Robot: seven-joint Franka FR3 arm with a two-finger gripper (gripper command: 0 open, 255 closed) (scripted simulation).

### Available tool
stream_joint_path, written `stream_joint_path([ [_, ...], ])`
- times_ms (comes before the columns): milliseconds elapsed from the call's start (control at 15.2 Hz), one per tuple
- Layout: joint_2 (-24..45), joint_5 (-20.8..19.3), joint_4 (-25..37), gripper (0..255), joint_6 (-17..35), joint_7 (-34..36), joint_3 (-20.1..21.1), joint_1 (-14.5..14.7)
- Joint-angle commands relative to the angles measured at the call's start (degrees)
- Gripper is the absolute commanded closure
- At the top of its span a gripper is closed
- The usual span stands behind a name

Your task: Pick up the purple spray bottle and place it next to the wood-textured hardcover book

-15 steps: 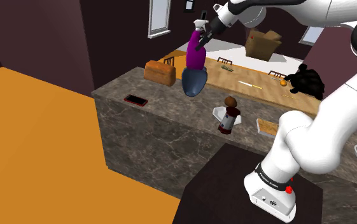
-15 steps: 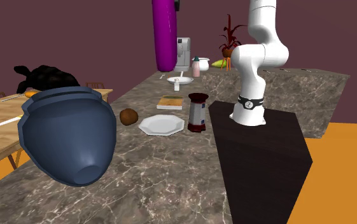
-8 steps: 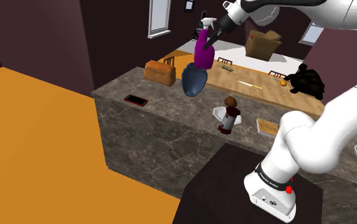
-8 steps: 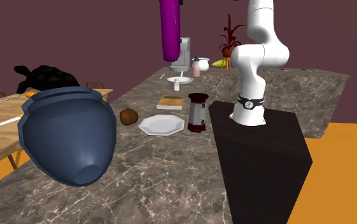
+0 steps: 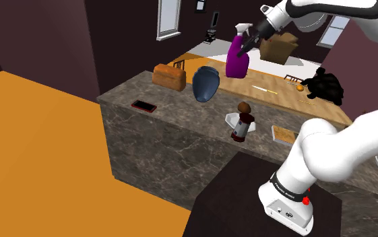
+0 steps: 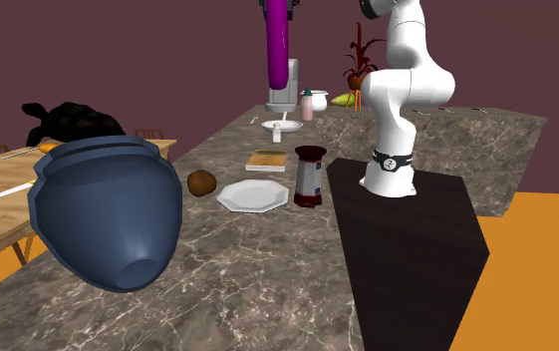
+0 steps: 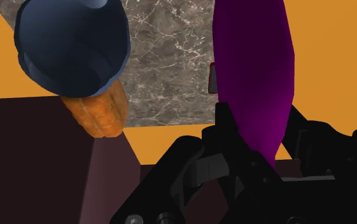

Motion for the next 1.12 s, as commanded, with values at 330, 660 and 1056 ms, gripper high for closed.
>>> stream_joint_path([
  [330,-11.32,-4.25,-4.87,255,-7.07,-2.91,0.35,-7.47],
  [660,-18.16,-6.73,-6.10,255,-13.34,-6.03,-0.61,-12.43],
  [1056,-24.59,-9.56,-5.15,255,-21.48,-10.67,-2.80,-17.64],
])
